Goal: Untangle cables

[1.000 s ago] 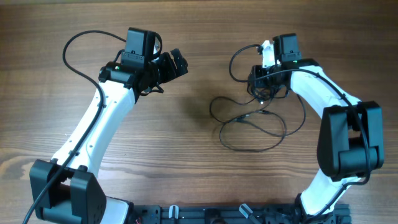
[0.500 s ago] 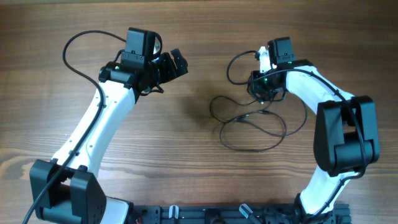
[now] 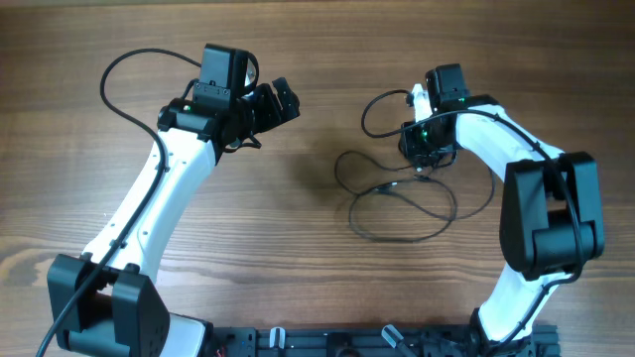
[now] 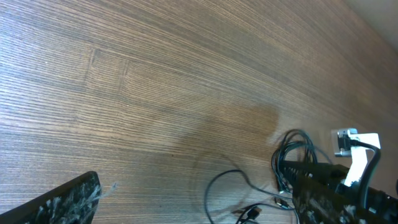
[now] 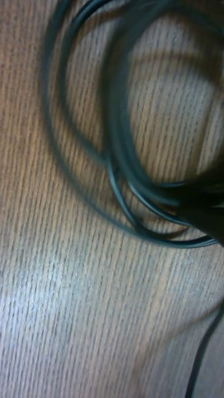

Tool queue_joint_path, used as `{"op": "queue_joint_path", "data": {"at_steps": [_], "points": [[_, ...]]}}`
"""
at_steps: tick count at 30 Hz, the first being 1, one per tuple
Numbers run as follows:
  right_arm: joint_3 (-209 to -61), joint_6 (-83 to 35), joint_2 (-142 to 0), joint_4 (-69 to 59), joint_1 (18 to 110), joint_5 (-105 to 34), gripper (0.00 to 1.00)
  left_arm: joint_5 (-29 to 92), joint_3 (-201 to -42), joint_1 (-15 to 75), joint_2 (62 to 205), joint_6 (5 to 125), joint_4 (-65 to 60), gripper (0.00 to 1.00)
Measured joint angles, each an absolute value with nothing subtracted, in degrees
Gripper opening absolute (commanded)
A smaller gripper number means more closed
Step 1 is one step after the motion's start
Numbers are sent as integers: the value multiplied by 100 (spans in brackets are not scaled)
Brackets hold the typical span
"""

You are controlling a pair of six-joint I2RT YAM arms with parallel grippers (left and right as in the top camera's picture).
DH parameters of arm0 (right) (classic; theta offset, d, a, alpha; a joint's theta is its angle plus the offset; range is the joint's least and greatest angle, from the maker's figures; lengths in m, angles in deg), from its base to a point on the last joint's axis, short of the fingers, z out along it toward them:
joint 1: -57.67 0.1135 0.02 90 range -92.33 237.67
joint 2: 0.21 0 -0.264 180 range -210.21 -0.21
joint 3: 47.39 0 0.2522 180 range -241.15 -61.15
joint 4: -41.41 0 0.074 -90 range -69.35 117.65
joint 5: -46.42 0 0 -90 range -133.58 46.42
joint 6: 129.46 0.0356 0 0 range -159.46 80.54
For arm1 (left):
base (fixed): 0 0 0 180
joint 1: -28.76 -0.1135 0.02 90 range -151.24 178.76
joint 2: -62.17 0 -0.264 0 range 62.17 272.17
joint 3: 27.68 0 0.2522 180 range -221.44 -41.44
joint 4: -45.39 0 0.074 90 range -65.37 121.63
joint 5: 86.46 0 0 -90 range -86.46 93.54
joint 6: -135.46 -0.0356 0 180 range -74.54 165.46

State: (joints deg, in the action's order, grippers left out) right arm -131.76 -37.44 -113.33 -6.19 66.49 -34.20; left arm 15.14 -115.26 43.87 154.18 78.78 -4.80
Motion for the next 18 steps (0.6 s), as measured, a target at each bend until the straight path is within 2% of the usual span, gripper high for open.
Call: {"op": "queue_joint_path", "data": {"at_steps": [6,10,13,18], "points": [[-13281,-3700,-11340,-796,6647,-3240,5,1516,-11526,4387,15418,7878,-480,100],[-13832,-3670,-11226,-1151,6708,-2178,5,1514,-11526,4387,15418,7878,-480,100],[-13994,-3672,-10730,-1275,6942,-1695,5,1514,-11526,4387,15418,7878,-480,100],[-14081,-3556,-9525,-1631,7637,-2093,5,1514,-11526,4387,15418,7878,-480,100]]}}
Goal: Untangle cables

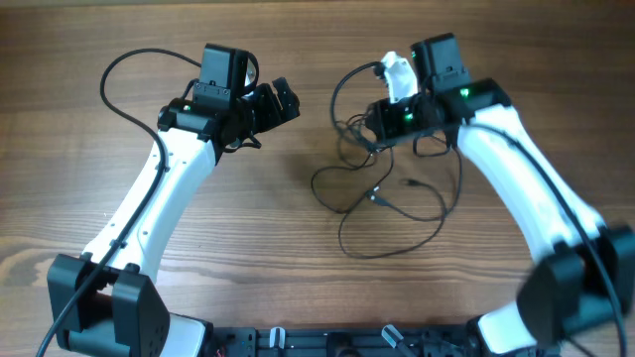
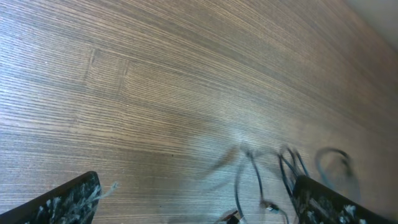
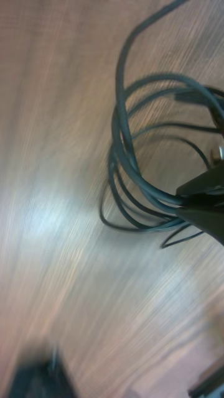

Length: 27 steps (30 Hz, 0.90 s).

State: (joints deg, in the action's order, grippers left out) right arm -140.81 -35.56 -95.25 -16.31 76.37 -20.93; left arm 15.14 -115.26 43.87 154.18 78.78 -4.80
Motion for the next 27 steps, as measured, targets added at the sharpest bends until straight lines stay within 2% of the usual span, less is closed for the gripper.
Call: {"op": "queue_joint_path", "data": {"at_steps": [7,20,21,22,24,25,27], "points": [[-14103,-3458,-8752,-1546,7681,-1785,5,1514,-11526,4387,15422,7878,-480,100],[-14103,-3259,-8686,-1666,7681,-895,4,1676,-11526,4413,15422,7854,-152,100],[-14103,-3174,-8686,-1666,7681,-865,5,1855,-11526,4411,15422,7804,-91,85],[-14103,-3106,-8686,-1666,7681,-847,4,1992,-11526,4411,15422,7756,-58,74],[-14103,-2924,-8686,-1666,7681,-799,5,2434,-11526,4407,15422,7673,-45,37],[-14103,-2824,-8686,-1664,7681,-792,4,2639,-11526,4400,15422,7611,-58,33],[-14103,-2632,-8686,-1634,7681,-766,4,3007,-11526,4368,15422,7572,-102,33]]}}
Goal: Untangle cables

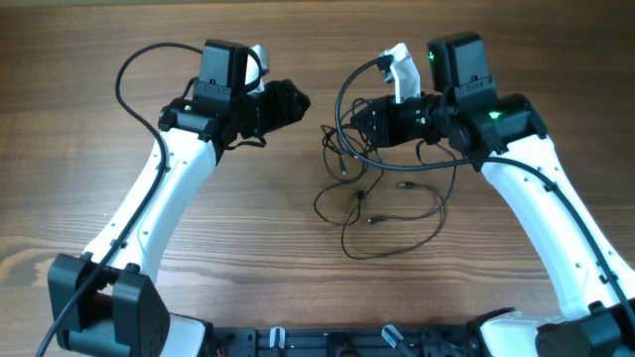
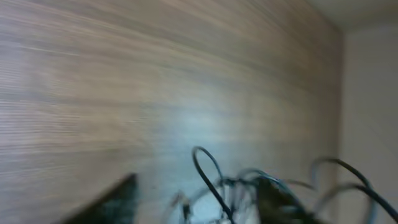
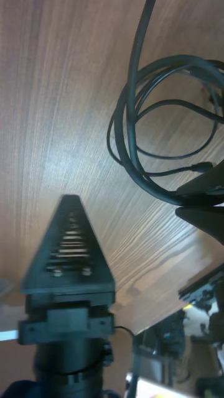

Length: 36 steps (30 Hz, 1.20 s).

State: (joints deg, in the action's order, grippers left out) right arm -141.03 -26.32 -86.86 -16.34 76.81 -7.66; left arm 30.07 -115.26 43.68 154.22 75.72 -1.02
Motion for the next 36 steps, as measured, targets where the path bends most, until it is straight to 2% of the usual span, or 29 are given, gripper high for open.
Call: {"op": "queue_joint_path", "data": {"at_steps": [4,5,7,11,12,13,15,20,27,31,34,36], "points": [[-14103,-2103,-8686,-1476,7681,-757,5,3929,-11526,4134,15422,7520,-322,33],[-14103,-1982,-8686,-1413,7681,-757,4,4143,-11526,4068,15422,7471,-359,36],[-14103,-1744,-8686,-1271,7681,-757,4,4631,-11526,3937,15422,7275,-397,41],[-14103,-1322,-8686,-1048,7681,-755,4,5623,-11526,3821,15422,6584,-403,41],[-14103,-1250,-8686,-1022,7681,-747,5,5743,-11526,3825,15422,6468,-401,46],[-14103,-1143,-8686,-974,7681,-698,5,5863,-11526,3847,15422,6344,-405,92],[-14103,-1075,-8686,-956,7681,-646,4,6045,-11526,3889,15422,6164,-445,99],[-14103,-968,-8686,-954,7681,-607,5,5647,-11526,3924,15422,7021,-762,100],[-14103,-861,-8686,-908,7681,-607,5,5129,-11526,4072,15606,8652,-784,96],[-14103,-839,-8686,-805,7681,-607,5,5068,-11526,4337,15898,9406,-1050,85],[-14103,-815,-8686,-786,7681,-604,4,5066,-11526,4538,16132,9780,-1146,86],[-14103,-798,-8686,-783,7681,-604,4,5066,-11526,4617,16222,9906,-1142,96]]}}
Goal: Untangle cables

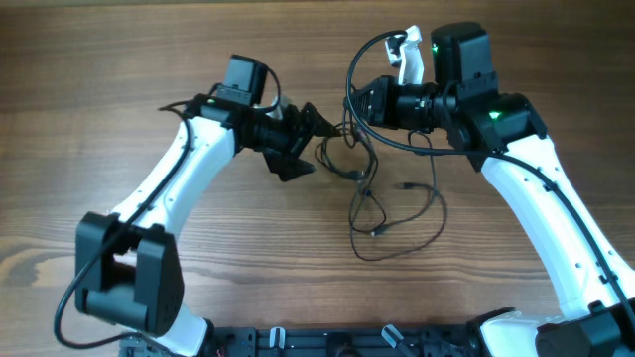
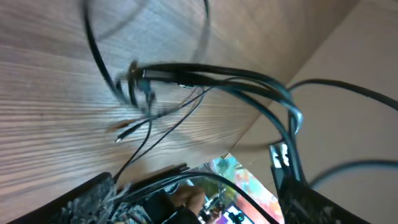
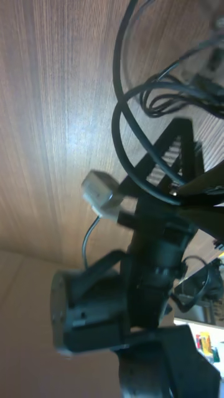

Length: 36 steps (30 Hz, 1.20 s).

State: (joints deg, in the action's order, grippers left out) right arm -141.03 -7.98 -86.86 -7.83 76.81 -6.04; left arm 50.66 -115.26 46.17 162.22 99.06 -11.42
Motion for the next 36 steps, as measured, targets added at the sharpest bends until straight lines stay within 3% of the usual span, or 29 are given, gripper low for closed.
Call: {"op": "queue_joint_path", "data": {"at_steps": [2,6,9,19,26,36], "points": [[-14103,-796,-8686,-772,7681,-604,4,5066,-11526,4649,16270,9970,-1144,100],[-14103,-796,-8686,-742,7681,-604,5,4965,-11522,4660,16290,10088,-895,95],[-14103,-796,-8686,-742,7681,-604,4,4687,-11522,4660,16290,9941,-690,100],[-14103,-798,-8686,-425,7681,-255,5,3872,-11522,4680,16290,9227,-467,100],[-14103,-802,-8686,-298,7681,21,5,3789,-11522,4846,16290,9981,-121,100],[-14103,-826,-8686,-296,7681,274,5,3785,-11522,4886,16438,12136,454,100]]}}
